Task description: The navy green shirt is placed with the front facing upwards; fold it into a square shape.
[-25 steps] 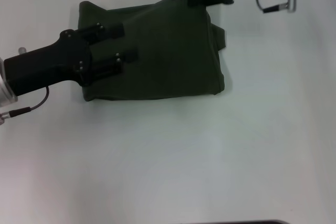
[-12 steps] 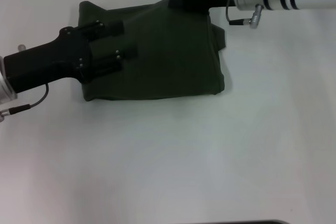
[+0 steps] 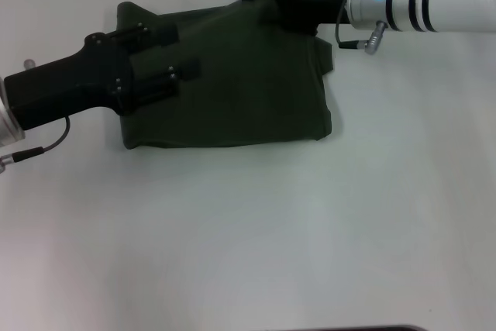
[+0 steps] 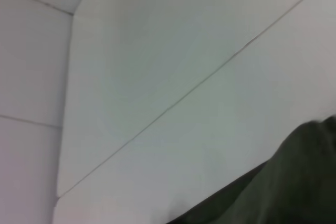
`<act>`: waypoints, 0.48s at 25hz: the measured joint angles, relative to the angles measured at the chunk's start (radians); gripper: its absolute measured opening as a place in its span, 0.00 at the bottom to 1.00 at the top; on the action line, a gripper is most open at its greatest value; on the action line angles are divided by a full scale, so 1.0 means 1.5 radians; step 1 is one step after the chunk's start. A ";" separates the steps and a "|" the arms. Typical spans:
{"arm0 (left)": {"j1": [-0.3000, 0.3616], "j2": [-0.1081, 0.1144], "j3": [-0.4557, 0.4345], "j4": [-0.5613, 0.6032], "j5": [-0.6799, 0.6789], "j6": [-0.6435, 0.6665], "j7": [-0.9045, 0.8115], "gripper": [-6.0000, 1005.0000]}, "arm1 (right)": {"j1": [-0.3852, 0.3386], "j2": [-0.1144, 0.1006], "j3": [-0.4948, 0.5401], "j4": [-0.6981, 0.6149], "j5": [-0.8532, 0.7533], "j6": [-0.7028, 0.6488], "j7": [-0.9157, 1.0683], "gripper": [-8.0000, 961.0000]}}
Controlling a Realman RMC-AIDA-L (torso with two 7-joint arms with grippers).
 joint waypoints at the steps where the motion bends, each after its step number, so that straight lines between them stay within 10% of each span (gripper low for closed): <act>1: 0.000 0.000 0.000 0.000 0.000 0.000 0.000 0.71 | -0.001 0.000 -0.005 0.000 0.000 0.010 -0.002 0.56; 12: 0.005 -0.001 0.000 0.002 0.000 0.001 0.000 0.71 | -0.014 -0.002 -0.019 -0.019 -0.002 0.173 -0.101 0.56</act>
